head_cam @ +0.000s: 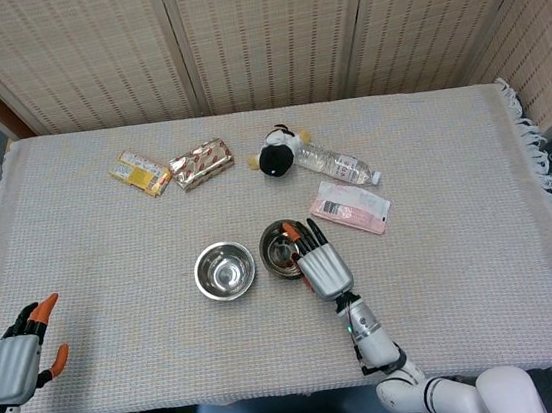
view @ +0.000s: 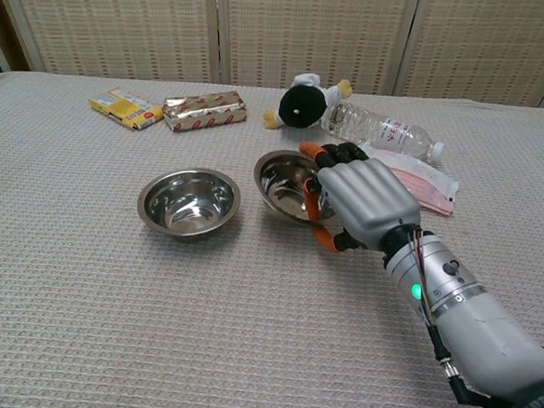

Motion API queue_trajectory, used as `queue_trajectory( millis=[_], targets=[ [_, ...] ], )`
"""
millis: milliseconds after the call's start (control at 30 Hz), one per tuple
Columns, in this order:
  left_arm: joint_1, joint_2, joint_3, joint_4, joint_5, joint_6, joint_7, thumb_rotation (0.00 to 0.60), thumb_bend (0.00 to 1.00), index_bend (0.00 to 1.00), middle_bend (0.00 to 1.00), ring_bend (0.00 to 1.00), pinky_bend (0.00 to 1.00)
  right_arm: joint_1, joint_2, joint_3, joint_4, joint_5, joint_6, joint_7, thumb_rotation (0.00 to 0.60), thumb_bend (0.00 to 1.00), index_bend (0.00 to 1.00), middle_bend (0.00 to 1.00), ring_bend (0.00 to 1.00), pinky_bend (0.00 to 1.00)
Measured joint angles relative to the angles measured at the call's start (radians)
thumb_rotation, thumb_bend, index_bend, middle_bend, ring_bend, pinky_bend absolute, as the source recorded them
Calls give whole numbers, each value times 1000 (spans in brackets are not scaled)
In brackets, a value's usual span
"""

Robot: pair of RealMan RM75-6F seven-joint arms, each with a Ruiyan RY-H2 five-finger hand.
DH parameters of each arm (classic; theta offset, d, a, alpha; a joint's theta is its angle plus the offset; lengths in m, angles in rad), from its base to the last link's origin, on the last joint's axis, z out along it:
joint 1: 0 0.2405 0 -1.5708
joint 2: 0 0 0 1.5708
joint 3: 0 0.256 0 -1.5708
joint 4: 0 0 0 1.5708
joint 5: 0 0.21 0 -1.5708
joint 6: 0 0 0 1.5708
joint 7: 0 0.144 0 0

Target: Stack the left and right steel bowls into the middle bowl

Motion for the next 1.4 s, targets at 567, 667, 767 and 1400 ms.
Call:
queue_trajectory(
  millis=[567, 667, 767, 1400],
  targets=[
    [14, 7, -18, -12, -1, -34, 5, 600, 421, 0, 122, 89, 335, 80, 24, 50, -273, 33, 0, -66, 600, 478, 695, 0, 0, 0],
    [17, 12, -19, -16, 3, -33, 0, 600, 421, 0, 122, 89, 335, 121, -36, 84, -234, 82, -49, -72, 600, 478, 638, 0, 0, 0],
    [21, 17, -23, -17, 3, -32, -11, 600, 421, 0, 123, 90, 335, 162, -95, 108, -172, 121, -98, -56, 600, 478, 530, 0, 0, 0],
    [63, 72, -14, -52, 54, 16, -23, 600, 422, 0, 85, 77, 322, 30, 221, -70, -528, 119, 62, -175, 600, 121, 0, 0, 0, 0]
  ],
)
